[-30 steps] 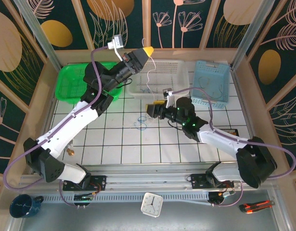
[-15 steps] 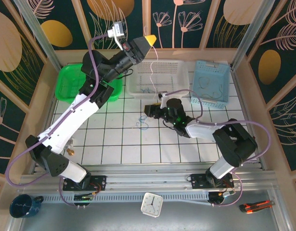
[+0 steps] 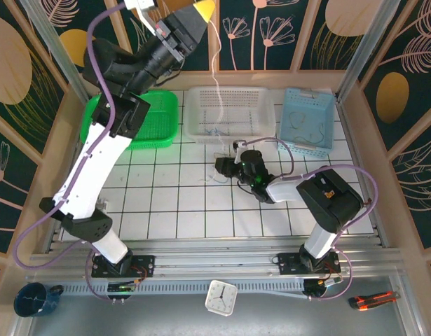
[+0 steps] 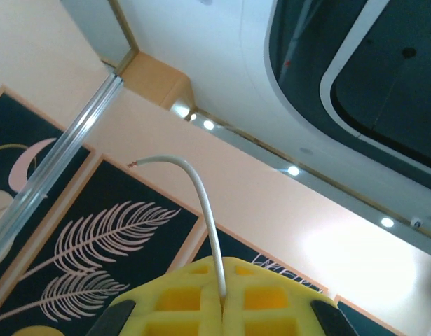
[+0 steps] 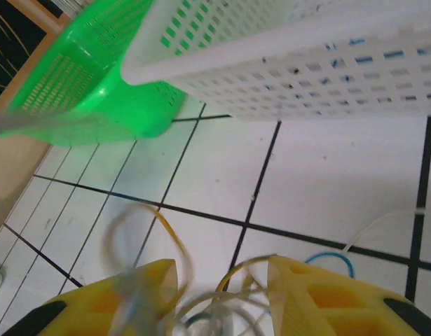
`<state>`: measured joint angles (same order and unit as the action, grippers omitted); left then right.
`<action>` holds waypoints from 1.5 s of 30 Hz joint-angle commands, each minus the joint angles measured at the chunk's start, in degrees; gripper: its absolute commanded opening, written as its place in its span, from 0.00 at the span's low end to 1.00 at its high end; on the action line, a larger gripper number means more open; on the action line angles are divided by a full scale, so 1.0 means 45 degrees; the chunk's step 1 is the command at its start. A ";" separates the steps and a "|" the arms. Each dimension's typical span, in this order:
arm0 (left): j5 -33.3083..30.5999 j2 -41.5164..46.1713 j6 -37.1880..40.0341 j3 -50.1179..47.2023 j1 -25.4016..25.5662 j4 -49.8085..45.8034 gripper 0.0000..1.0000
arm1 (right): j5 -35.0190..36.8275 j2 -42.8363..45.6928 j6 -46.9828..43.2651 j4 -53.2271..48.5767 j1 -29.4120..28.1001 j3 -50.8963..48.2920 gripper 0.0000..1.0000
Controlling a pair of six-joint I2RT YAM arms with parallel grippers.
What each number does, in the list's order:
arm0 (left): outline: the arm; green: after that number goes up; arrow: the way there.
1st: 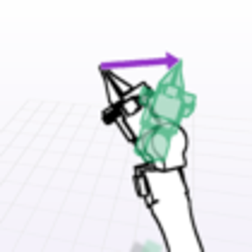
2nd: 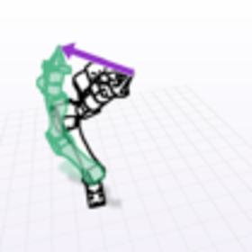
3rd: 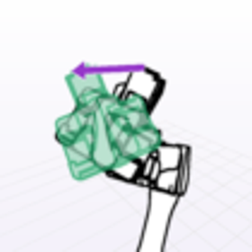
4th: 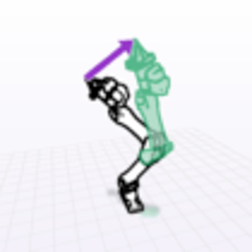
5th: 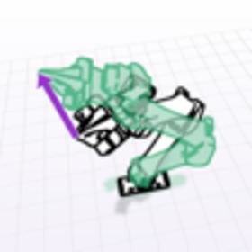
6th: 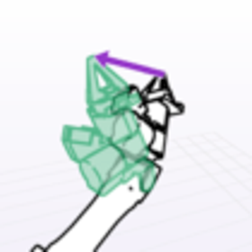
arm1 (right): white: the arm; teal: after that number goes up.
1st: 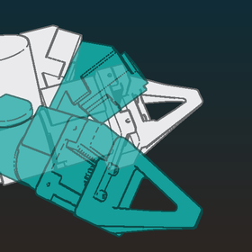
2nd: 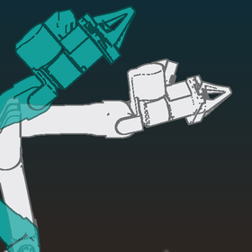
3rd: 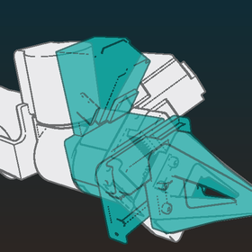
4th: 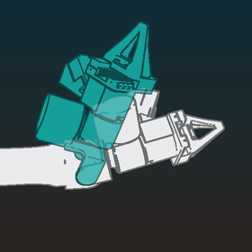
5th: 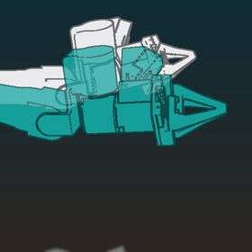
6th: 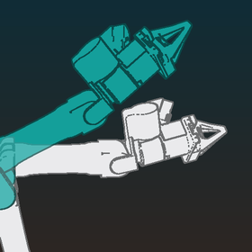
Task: Untangle the cables
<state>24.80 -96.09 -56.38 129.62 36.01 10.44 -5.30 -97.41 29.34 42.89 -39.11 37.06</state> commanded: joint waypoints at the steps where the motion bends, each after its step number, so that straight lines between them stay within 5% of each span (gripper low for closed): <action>1: -0.0157 -0.1038 0.0866 0.2318 -0.0164 -0.2028 0.00 | 0.0531 -0.0297 0.0348 0.0787 -0.0036 -0.0443 0.39; 7: -0.0022 -0.4090 0.0455 0.9106 -0.0699 -0.4845 0.00 | 0.0616 -0.0364 0.0599 0.1115 -0.0019 -0.1000 0.40; 15: -0.1183 -0.4138 0.2172 0.9498 -0.1129 -0.6589 0.00 | 0.0123 0.0338 0.0628 0.0821 -0.0004 -0.1175 0.54; 25: -0.4994 -0.3146 0.5958 0.9506 -0.1260 -0.8679 0.00 | 0.0257 0.1799 0.0195 -0.0487 -0.0002 -0.0992 0.63; 45: -0.6993 -0.0977 0.7390 0.9511 -0.1244 -0.7950 0.00 | 0.0374 -0.1415 0.0515 -0.0394 0.0528 -0.0306 0.32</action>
<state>-4.34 -102.50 -25.45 171.19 30.63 -28.27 -4.93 -103.44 31.11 41.50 -37.50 34.89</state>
